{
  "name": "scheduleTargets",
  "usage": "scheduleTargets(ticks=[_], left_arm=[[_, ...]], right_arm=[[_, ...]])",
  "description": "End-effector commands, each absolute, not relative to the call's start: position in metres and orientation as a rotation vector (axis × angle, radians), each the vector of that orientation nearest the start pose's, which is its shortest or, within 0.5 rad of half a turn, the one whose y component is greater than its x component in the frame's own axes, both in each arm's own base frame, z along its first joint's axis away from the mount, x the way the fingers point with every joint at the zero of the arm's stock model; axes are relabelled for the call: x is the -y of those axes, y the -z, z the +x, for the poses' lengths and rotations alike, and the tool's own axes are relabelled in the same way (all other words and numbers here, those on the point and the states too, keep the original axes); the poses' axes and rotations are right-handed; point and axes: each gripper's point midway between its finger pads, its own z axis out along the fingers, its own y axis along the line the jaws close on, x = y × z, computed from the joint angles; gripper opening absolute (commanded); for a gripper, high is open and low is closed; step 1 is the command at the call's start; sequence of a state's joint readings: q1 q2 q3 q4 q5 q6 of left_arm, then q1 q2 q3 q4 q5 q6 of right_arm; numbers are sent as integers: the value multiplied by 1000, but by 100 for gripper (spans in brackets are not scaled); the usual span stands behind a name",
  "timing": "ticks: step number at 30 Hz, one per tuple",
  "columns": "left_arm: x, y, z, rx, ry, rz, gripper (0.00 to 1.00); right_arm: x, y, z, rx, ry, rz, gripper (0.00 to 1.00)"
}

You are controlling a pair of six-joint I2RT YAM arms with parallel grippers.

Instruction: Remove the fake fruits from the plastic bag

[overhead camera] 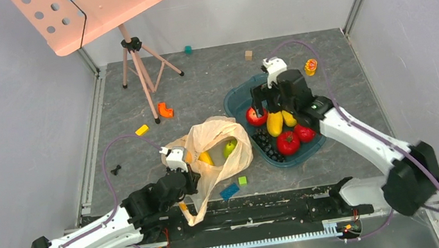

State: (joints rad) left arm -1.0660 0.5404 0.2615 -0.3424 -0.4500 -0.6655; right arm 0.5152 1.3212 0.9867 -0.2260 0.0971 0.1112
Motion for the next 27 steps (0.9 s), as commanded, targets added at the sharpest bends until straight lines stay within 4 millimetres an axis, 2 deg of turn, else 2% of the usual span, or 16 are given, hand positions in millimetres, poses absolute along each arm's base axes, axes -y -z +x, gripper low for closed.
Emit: scheduleTargets(ticks=[1, 5, 9, 13, 16, 19, 24, 27], left_arm=[[178, -94, 162, -2097, 574, 171, 2], [187, -111, 161, -2068, 633, 191, 3], [194, -130, 163, -2051, 642, 215, 16], [200, -145, 165, -2035, 658, 232, 27], [209, -154, 166, -2018, 687, 248, 33], [222, -161, 168, -2002, 720, 278, 35], [243, -161, 173, -2008, 747, 314, 37], [252, -160, 180, -2003, 745, 301, 47]], right_arm=[[-191, -199, 309, -2047, -417, -406, 98], [-216, -213, 265, -1981, -635, -508, 98], [-236, -224, 229, -1918, -845, -586, 98], [-247, -224, 209, -1901, -964, -645, 98], [-252, -211, 203, -1931, -976, -668, 98], [-258, -196, 202, -1959, -976, -676, 98], [-272, -187, 204, -1964, -1004, -659, 94], [-274, -180, 214, -1991, -966, -609, 88]])
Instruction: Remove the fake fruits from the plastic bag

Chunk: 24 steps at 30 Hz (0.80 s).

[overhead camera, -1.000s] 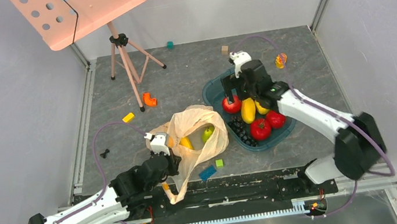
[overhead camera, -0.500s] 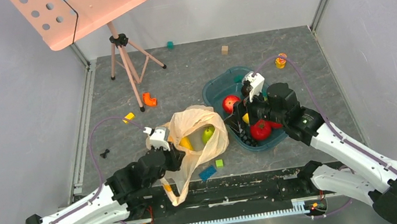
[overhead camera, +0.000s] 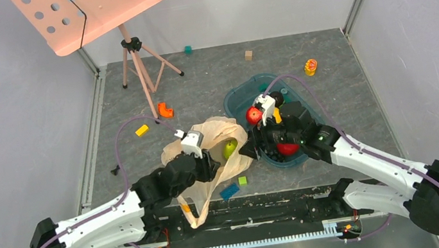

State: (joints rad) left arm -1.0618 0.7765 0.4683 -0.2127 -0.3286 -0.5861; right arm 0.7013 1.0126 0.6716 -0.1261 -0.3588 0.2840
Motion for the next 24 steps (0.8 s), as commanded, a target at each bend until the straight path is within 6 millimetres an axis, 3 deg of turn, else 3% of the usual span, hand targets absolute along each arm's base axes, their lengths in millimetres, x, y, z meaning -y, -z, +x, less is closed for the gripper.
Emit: scheduleTargets(ticks=[1, 6, 15, 24], left_arm=[[255, -161, 183, -1998, 739, 294, 51], [262, -162, 198, -1984, 691, 259, 59], [275, -161, 218, -1967, 624, 227, 70], [280, -147, 237, -1976, 490, 242, 77]], right_arm=[[-274, -177, 217, -2002, -956, -594, 85], [-268, -160, 227, -2052, -864, -521, 64], [-259, -138, 217, -2090, -833, -522, 30], [-263, -147, 215, -2048, -873, -527, 23]])
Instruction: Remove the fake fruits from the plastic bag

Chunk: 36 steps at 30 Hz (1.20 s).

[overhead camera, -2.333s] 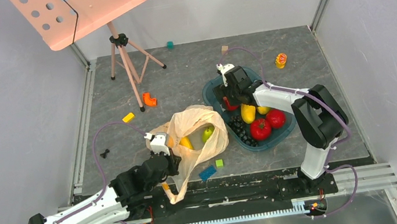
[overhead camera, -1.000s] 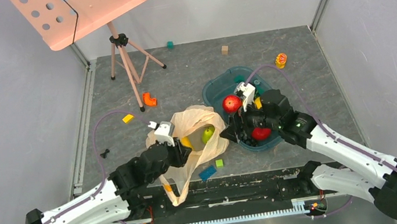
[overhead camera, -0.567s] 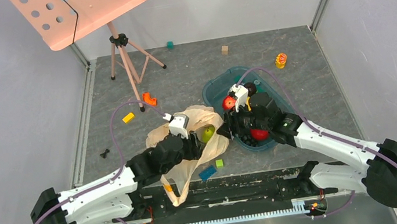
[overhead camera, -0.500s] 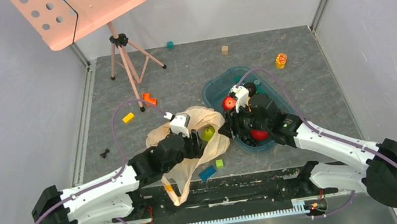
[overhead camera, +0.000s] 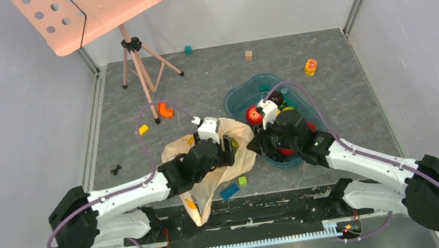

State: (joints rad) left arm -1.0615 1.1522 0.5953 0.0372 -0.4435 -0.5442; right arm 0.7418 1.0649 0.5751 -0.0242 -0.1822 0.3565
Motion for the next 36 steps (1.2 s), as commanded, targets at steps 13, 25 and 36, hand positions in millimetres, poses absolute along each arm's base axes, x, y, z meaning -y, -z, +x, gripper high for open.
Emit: scheduleTargets(ticks=[13, 25, 36], left_arm=[[292, -118, 257, -2012, 382, 266, 76], [303, -91, 255, -2091, 360, 311, 38], [294, -139, 249, -2045, 397, 334, 22]], right_arm=[[-262, -146, 212, -2048, -880, -527, 22], [-259, -143, 211, -2051, -871, -526, 23], [-253, -158, 215, -2004, -838, -512, 45]])
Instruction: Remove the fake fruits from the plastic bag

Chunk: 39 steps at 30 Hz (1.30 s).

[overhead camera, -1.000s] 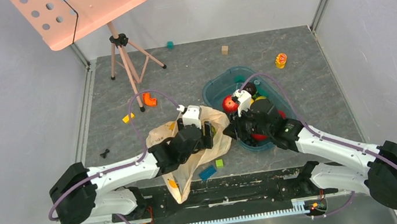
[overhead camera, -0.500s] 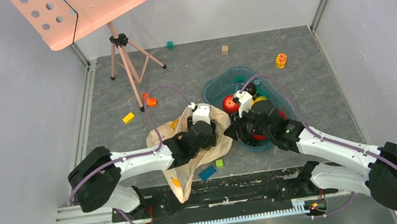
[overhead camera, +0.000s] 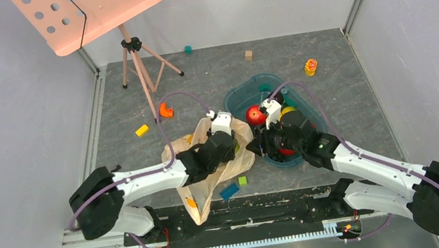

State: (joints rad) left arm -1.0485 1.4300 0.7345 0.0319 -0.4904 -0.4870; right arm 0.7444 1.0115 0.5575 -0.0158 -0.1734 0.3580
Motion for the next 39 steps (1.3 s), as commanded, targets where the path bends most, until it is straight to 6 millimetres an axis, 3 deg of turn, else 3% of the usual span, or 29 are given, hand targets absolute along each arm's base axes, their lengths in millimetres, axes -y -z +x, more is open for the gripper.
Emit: scheduleTargets(ticks=[1, 7, 10, 15, 22, 27, 33, 39], left_arm=[[290, -146, 247, -2042, 401, 333, 22], [288, -198, 230, -1996, 544, 348, 23], [286, -218, 222, -2000, 578, 366, 23], [279, -247, 213, -1996, 622, 362, 23], [291, -284, 193, -1994, 770, 436, 24], [301, -298, 180, -1982, 871, 479, 24], [307, -301, 176, -1983, 914, 499, 23], [314, -308, 175, -1958, 957, 504, 22]], right_arm=[[-253, -161, 214, -1989, -840, -520, 49], [-257, -195, 199, -1802, -900, -671, 80], [-260, -214, 185, -1688, -951, -762, 89], [-266, -243, 160, -1513, -1001, -917, 93], [-264, -276, 169, -1338, -857, -931, 95], [-263, -293, 181, -1233, -765, -895, 96], [-274, -297, 186, -1222, -783, -902, 98], [-287, -285, 184, -1257, -836, -912, 98]])
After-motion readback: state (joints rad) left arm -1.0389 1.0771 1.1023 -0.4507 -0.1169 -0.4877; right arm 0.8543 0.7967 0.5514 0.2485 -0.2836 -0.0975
